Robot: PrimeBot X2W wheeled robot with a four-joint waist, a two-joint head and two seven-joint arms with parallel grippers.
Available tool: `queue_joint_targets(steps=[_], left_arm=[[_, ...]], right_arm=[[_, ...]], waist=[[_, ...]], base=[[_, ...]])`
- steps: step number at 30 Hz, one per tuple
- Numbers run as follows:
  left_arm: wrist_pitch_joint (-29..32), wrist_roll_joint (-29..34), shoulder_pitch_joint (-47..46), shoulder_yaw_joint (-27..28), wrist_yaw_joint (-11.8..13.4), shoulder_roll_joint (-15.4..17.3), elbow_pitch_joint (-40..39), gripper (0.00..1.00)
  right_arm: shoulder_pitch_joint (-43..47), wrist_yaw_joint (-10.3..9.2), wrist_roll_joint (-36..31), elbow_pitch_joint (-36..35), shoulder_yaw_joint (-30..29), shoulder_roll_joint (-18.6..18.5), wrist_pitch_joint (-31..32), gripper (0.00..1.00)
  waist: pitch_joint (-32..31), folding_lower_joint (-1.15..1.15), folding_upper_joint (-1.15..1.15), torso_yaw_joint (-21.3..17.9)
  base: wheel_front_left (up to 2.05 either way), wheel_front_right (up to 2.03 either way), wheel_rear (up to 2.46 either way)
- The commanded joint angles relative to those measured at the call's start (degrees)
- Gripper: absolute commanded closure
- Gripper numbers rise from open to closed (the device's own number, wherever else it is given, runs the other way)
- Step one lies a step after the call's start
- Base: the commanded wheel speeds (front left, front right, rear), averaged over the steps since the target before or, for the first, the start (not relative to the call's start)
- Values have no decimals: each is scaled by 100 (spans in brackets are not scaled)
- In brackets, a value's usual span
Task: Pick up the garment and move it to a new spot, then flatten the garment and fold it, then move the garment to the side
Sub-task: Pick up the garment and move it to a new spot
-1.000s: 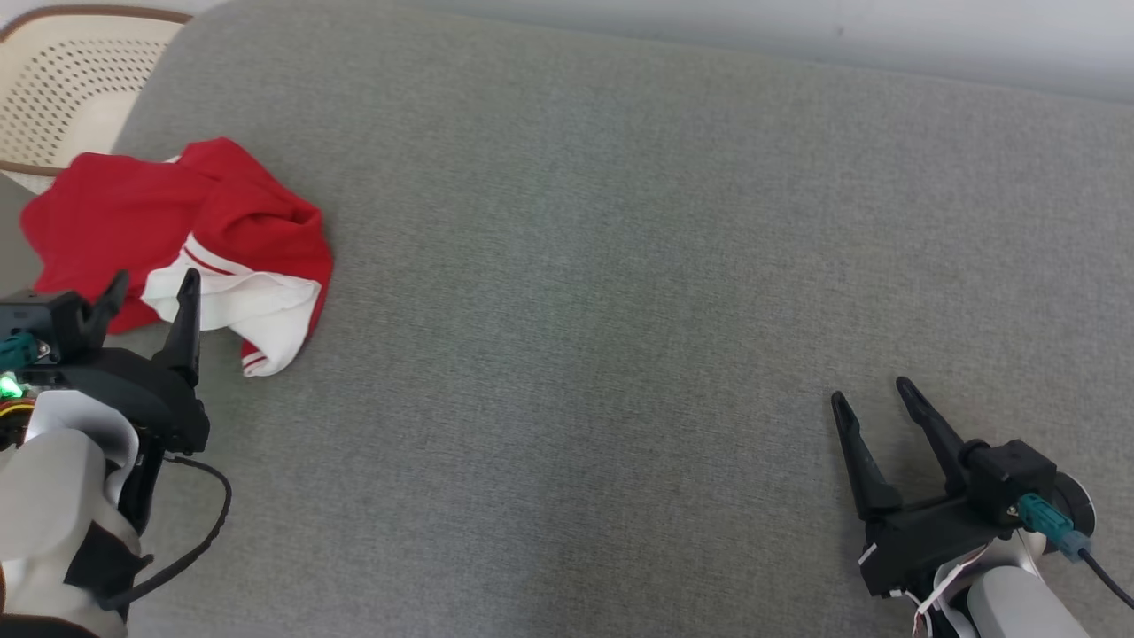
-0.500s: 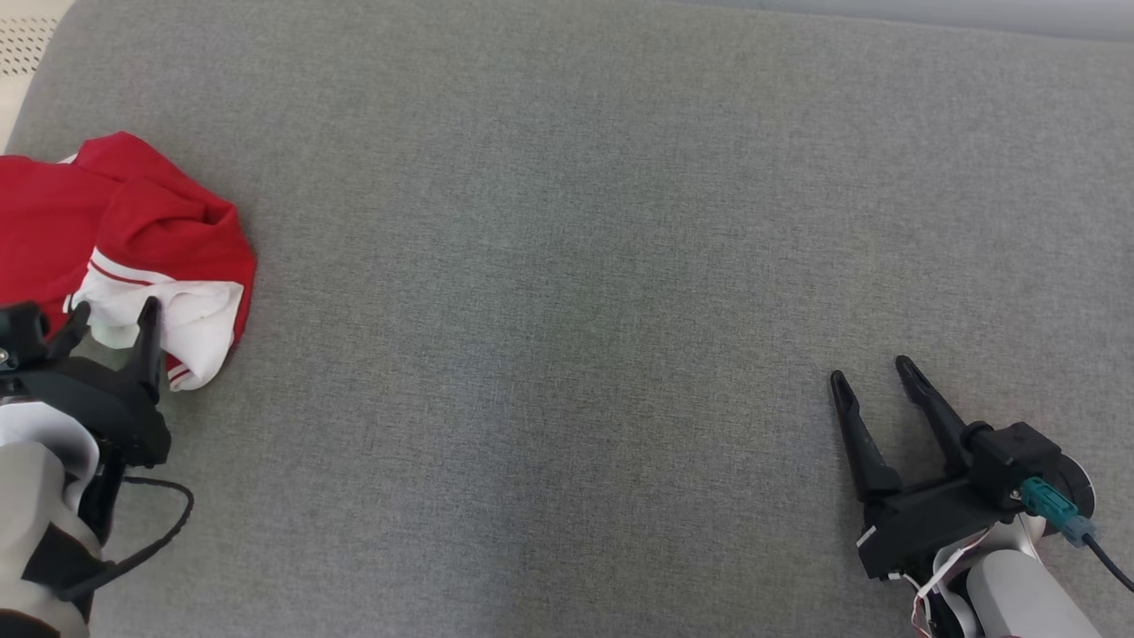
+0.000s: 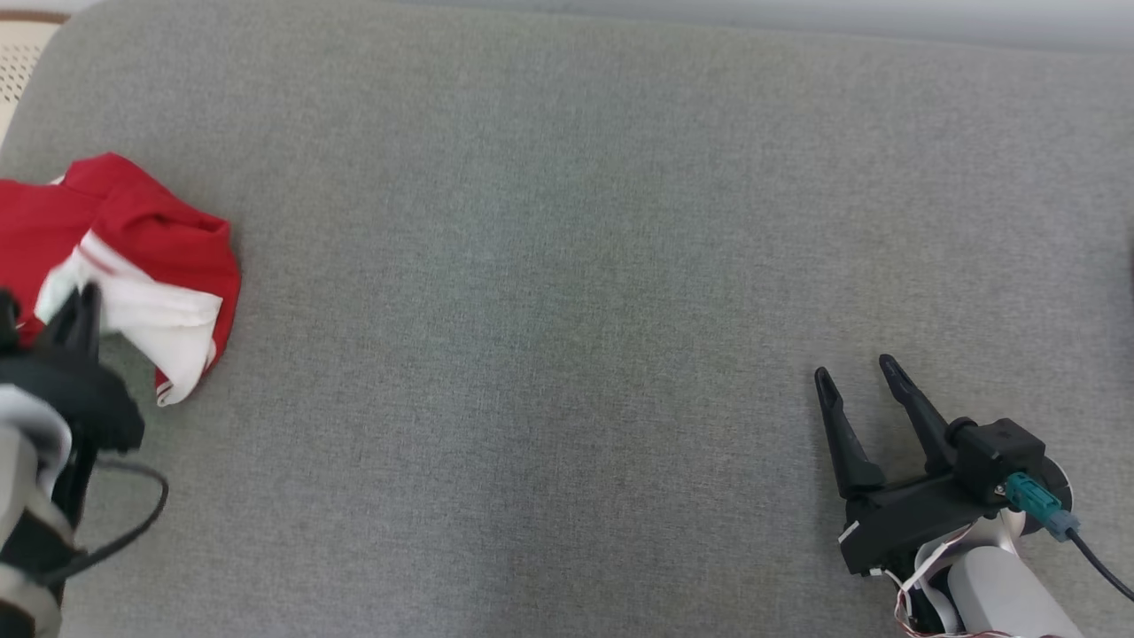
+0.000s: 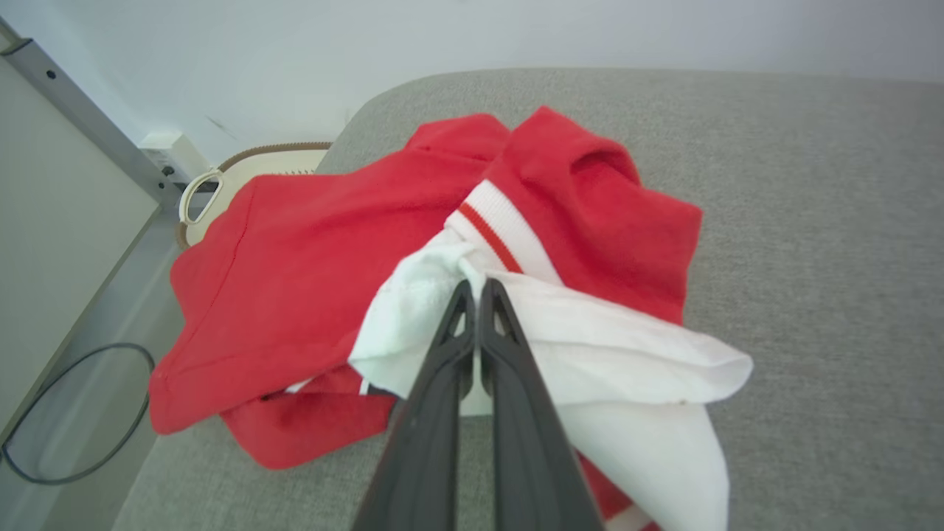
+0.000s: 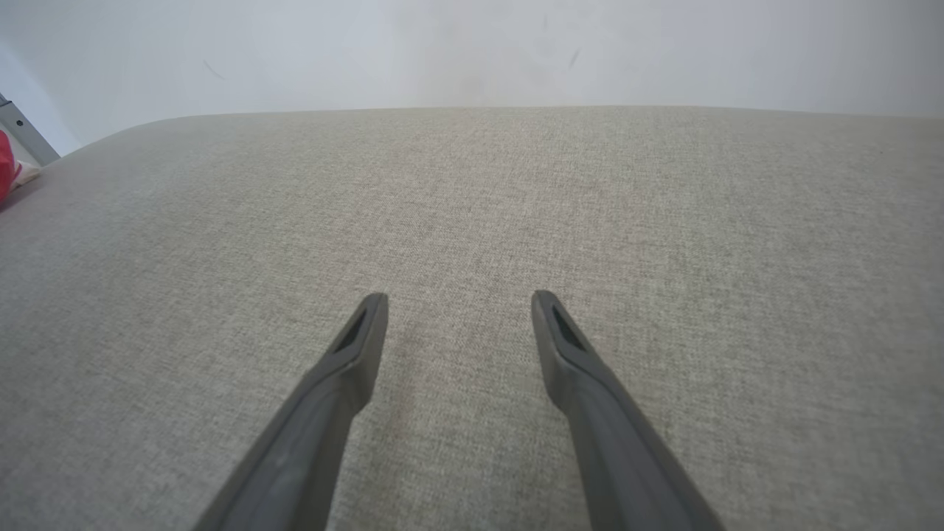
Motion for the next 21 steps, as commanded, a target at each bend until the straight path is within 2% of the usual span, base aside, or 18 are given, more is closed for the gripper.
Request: queue_joint_targets(steps=[1,6,10,15,21], left_arm=[[-74,83,-134,-50,4,47,-126,100],[-146,261,-294,-601,4,-60,-765,100],[-164,281,-420,-1213,3,-272,-1480,100],[-166,193,-223,-1625,3,-731,-2643,100],[-164,89,99,-1915,3,-1384,-3300,100]], right_arm=[[18,-7,24,27,-21,33,-1,0],[127,-7,57,70,-73,236,-1,0],[157,-7,66,119,-43,404,-1,0],[240,-7,85,161,-75,586,-1,0],[147,-7,100,177,-126,712,0,0]], waist=[[-108,0,-1,-39],[-375,0,-1,-94],[-579,0,-1,-212],[-733,0,-1,-449],[-712,0,-1,-897]], base=[[0,0,0],[0,0,0],[0,0,0],[0,0,0],[0,0,0]])
